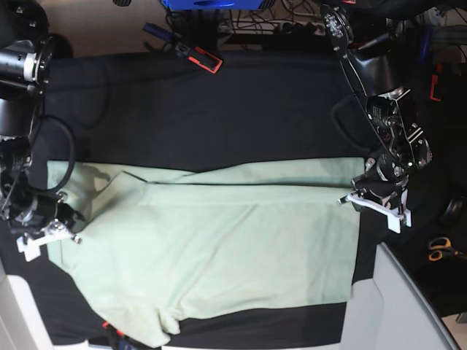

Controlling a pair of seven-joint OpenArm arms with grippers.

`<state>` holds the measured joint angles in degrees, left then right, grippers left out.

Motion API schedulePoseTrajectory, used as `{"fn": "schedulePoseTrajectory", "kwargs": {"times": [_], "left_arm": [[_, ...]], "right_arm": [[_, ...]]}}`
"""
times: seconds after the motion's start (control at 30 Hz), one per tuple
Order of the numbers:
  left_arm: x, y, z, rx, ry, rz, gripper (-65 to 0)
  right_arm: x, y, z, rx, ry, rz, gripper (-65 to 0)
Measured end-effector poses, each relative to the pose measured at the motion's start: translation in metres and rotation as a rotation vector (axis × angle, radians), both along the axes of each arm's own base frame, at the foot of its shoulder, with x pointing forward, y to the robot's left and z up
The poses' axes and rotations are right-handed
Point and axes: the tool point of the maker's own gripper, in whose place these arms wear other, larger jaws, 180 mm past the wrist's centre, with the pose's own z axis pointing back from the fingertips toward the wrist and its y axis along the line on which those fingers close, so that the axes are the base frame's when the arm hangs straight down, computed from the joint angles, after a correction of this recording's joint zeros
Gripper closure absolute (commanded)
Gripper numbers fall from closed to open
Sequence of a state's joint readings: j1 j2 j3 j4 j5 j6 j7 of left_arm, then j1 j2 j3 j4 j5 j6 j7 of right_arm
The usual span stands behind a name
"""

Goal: Fold the T-shirt properly
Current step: 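Lay the folded shoulder edge down across the shirt with both grippers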

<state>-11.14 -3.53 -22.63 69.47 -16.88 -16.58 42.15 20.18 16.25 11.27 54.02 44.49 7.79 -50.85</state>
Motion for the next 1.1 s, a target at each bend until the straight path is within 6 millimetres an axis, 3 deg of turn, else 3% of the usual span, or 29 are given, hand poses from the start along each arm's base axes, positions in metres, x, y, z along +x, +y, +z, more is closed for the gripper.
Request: {"fn": "schedulePoseTrajectory", "kwargs": {"times": [0.2, 0.37, 0.6, 0.8, 1.1], "left_arm": [[0.009, 0.002, 0.009, 0.006, -0.023, 0.0, 0.0], [0.015, 0.003, 0.01, -0.002, -0.029, 0.005, 0.0], [0.012, 0.007, -0.017, 0.029, 0.038, 0.003, 0.0], [0.03, 0.004, -0.004, 0.031, 0.001, -0.002, 0.0], [0.03, 0.005, -0.004, 0.041, 0.004, -0.004, 0.0]], "right_arm": [[0.02, 0.022, 0.005, -0.025, -0.041, 0.059, -0.1], [0.013, 0.016, -0.014, -0.035, -0.001, 0.033, -0.1], [0.019, 0.016, -0.008, -0.035, -0.023, 0.028, -0.1], [0.021, 0.014, -0.007, -0.041, -0.038, 0.017, -0.1], [0.031, 0.012, -0.006, -0.028, -0.029, 0.001, -0.1]]}}
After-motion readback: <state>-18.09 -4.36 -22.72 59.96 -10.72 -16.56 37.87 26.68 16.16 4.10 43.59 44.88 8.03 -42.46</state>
